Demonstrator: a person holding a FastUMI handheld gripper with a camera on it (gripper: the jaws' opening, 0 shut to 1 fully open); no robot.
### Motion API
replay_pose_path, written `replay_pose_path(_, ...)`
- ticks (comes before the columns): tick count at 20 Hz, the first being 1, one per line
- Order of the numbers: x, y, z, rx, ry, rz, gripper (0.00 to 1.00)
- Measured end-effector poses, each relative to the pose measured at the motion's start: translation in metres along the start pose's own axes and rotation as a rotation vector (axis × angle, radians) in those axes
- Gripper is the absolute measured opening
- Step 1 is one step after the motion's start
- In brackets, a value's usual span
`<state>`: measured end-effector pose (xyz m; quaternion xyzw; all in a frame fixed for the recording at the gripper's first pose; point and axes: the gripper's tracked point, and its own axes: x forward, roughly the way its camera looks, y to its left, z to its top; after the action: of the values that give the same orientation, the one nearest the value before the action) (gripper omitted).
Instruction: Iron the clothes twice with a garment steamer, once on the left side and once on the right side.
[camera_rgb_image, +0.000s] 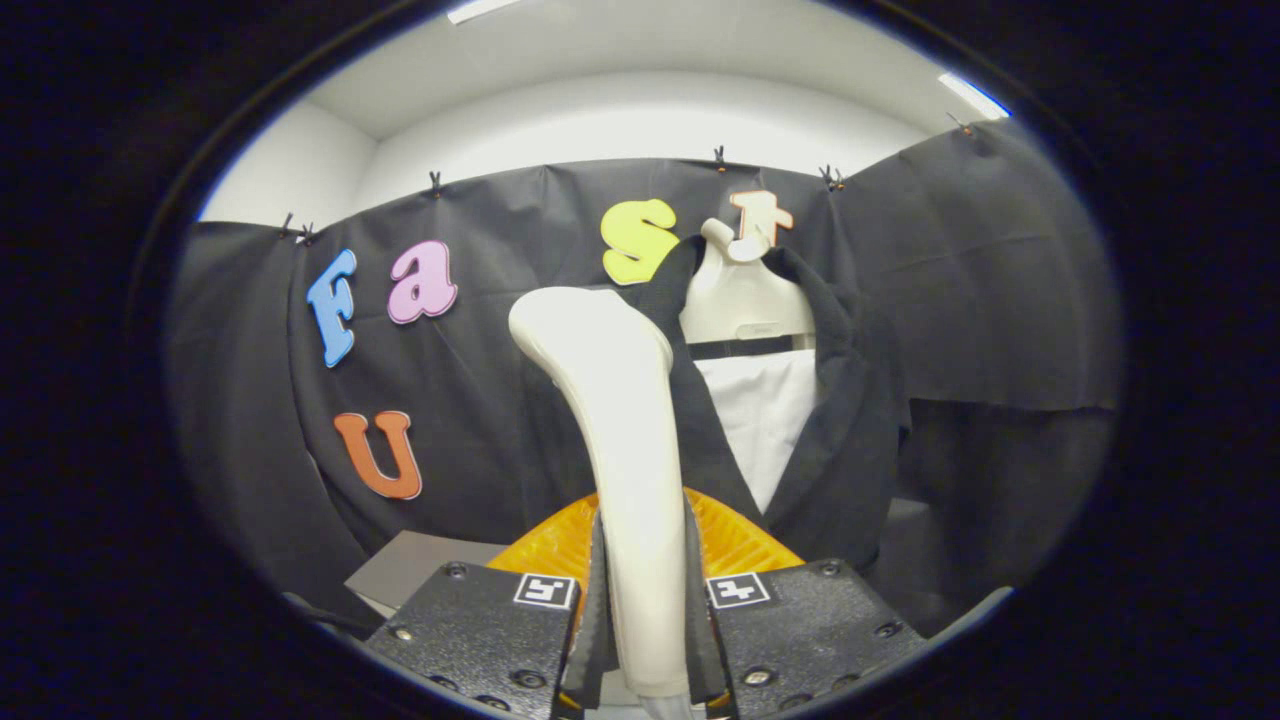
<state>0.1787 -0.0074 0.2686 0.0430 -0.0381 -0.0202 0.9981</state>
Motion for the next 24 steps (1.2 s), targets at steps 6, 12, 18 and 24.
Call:
replay_pose_path(6,0.018,-0.011,-0.008,-0.052,-0.008,-0.091,0.35)
replay_pose_path(12,0.029,-0.026,-0.042,-0.100,0.043,-0.166,0.35)
replay_pose_path(18,0.036,-0.032,-0.070,-0.138,0.073,-0.198,0.35)
replay_pose_path(24,0.033,-0.036,-0.100,-0.147,0.107,-0.196,0.35)
